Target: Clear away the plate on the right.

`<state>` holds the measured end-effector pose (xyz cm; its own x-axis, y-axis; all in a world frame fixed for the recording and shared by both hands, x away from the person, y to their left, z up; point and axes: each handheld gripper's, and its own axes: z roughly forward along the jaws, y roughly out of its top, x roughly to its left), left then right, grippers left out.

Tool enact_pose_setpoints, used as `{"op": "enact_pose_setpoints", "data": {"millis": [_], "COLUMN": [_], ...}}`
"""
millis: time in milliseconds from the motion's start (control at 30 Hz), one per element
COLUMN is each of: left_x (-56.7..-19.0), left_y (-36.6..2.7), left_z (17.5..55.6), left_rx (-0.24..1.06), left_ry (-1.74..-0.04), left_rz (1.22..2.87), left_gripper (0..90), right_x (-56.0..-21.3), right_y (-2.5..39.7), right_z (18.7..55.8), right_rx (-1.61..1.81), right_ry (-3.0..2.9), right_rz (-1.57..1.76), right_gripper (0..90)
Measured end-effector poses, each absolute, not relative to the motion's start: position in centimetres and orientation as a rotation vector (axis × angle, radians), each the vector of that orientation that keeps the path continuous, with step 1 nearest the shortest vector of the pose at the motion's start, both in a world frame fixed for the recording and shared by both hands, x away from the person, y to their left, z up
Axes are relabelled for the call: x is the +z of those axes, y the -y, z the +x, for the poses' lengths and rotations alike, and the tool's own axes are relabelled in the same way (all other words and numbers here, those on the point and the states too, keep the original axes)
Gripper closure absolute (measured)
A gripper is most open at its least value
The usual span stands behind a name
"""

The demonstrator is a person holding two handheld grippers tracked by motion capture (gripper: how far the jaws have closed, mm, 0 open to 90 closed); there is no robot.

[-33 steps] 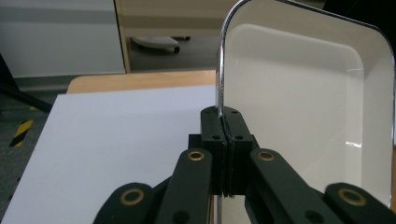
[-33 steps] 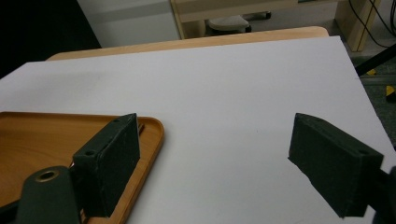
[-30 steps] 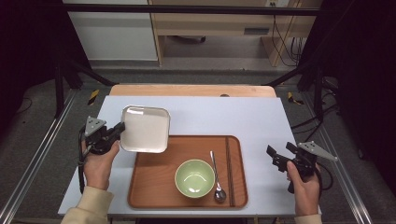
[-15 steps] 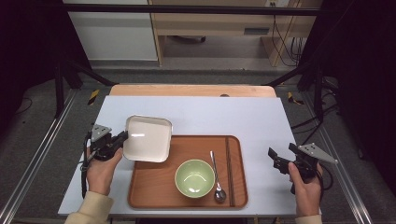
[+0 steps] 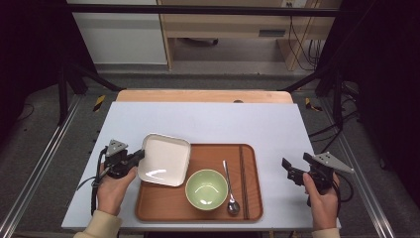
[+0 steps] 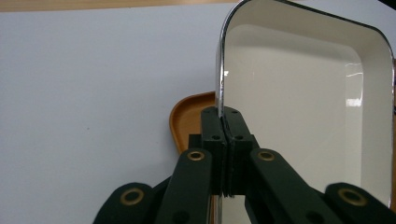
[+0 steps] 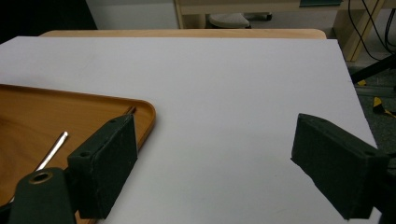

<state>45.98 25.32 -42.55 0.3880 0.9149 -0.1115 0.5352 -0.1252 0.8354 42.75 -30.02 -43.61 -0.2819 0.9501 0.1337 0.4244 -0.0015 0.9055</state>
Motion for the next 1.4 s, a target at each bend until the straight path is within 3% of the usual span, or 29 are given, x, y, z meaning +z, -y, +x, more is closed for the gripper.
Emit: {"op": "enact_pose_setpoints", "data": {"millis": [367,933,1400], "left_x": [-42.9,-45.4,-46.7], "left_y": [-24.9,-25.3,-24.9], "left_z": [45.2,47.5,47.9], "left_rx": [0.502,0.257,0.249], "left_ry": [-1.261,-1.406,-1.415], "left_rz": [1.821,1.833,1.842], "left_gripper": [88.9,88.5,86.8], "right_x": [-43.7,-44.0,-44.1], "right_y": [29.9,29.7,29.7], "right_z": [42.8,43.1,43.3], "right_rx": [1.258,1.258,1.263], "right_ry": [-1.755,-1.784,-1.794], "right_rz": [1.423,1.427,1.436], "right_gripper": [14.6,14.7,14.9]}}
